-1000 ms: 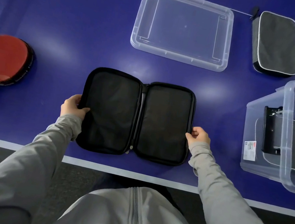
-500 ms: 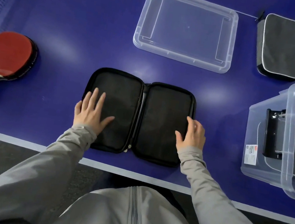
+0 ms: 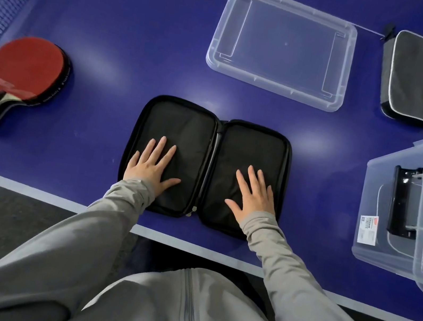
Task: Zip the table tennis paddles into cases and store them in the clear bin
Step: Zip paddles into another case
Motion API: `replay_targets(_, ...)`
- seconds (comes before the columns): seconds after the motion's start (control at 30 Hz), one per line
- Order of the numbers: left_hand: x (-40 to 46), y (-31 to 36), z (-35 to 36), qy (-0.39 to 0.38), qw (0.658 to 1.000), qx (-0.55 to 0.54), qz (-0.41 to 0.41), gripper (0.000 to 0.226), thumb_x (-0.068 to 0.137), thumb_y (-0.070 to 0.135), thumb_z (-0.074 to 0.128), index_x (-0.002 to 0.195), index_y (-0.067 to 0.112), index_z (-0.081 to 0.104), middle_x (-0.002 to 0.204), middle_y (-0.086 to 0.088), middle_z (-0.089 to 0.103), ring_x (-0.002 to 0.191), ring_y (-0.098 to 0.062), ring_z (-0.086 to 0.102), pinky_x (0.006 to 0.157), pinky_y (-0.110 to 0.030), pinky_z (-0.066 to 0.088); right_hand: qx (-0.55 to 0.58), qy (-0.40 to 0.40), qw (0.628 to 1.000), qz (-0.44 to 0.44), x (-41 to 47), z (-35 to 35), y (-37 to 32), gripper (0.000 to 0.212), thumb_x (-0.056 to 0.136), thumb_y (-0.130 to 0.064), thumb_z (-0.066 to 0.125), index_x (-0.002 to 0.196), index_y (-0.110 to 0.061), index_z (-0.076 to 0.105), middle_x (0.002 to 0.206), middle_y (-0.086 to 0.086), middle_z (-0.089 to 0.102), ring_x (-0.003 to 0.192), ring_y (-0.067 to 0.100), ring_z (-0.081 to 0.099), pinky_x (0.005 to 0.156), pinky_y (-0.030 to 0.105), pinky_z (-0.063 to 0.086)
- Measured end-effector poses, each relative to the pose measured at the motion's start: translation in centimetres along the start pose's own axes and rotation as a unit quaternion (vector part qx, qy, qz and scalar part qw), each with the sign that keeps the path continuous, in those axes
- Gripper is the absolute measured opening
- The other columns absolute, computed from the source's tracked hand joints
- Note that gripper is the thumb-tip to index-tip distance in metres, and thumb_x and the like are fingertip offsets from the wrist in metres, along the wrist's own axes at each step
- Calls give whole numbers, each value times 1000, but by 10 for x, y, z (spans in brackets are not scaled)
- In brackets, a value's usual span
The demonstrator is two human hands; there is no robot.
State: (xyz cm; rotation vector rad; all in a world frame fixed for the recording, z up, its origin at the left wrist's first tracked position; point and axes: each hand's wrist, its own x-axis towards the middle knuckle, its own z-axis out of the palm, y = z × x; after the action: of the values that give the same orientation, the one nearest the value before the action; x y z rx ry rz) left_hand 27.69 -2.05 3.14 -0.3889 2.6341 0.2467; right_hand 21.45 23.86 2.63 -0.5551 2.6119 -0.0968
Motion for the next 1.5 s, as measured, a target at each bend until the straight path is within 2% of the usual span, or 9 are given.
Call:
replay_targets(0.23, -2, -15, -7, 28, 998, -10, 46, 76, 88, 60, 42, 148, 35, 4, 158, 9, -9, 146, -11, -5, 114, -36, 13, 7, 14, 998, 65, -7, -8, -10, 74, 88, -48, 50, 148, -24, 13, 158, 0, 3, 146, 20, 1, 115, 46, 19)
replay_targets(0.4, -8, -62, -26, 97, 989, -68, 83, 66, 90, 40, 54, 147, 20, 27, 156, 0, 20, 142, -19, 23, 109, -38, 24, 53, 43, 988, 140, -11, -17, -29, 74, 87, -43, 55, 147, -16, 21, 156, 8, 15, 144, 24, 12, 110, 44, 29)
replay_targets(0.57, -21, -156, -48, 208, 971, -120, 11, 56, 85, 23, 65, 136, 8, 46, 145, -12, 41, 129, -35, 42, 98, -49, 35, 90, 53, 979, 177, -9, -23, -58, 69, 87, -35, 58, 144, -13, 26, 152, 12, 25, 141, 27, 20, 108, 44, 31)
replay_targets(0.77, -28, -275, -63, 294, 933, -144, -152, 69, 79, 21, 71, 138, 5, 39, 141, -20, 40, 128, -40, 37, 96, -56, 31, 99, 63, 969, 217, -7, -25, -83, 65, 86, -30, 60, 142, -11, 31, 147, 14, 33, 137, 29, 29, 105, 47, 35)
replay_targets(0.83, -23, -299, -67, 282, 926, -154, -198, 75, 76, 24, 73, 138, 5, 36, 140, -21, 39, 128, -41, 34, 98, -58, 29, 96, 59, 966, 231, -7, -26, -86, 65, 86, -29, 60, 142, -11, 31, 147, 14, 32, 136, 30, 29, 104, 48, 35)
replay_targets(0.93, -9, -323, -71, 217, 927, -177, -251, 78, 73, 32, 76, 134, 4, 36, 134, -23, 41, 125, -42, 36, 98, -58, 31, 92, 60, 960, 257, -7, -28, -91, 65, 86, -29, 61, 141, -11, 32, 147, 15, 33, 135, 31, 31, 103, 49, 35)
replay_targets(1.1, 7, -338, -68, 132, 937, -187, -264, 58, 72, 33, 75, 116, 4, 51, 120, -22, 49, 115, -42, 45, 92, -56, 40, 82, 60, 954, 282, -11, -32, -96, 65, 85, -28, 62, 141, -11, 33, 145, 16, 35, 133, 34, 33, 101, 49, 36)
replay_targets(1.3, 16, -351, -65, 131, 935, -218, -249, 37, 74, 25, 70, 99, 2, 56, 104, -23, 54, 99, -43, 52, 83, -53, 46, 77, 56, 952, 292, -12, -32, -105, 64, 85, -28, 62, 141, -12, 33, 144, 16, 36, 132, 34, 33, 99, 48, 37)
replay_targets(1.5, 19, -355, -61, 151, 930, -231, -242, 35, 70, 20, 74, 95, 1, 58, 98, -23, 56, 93, -42, 53, 83, -49, 42, 83, 58, 950, 295, -11, -31, -106, 65, 85, -28, 62, 140, -12, 33, 144, 16, 36, 132, 33, 34, 100, 47, 38)
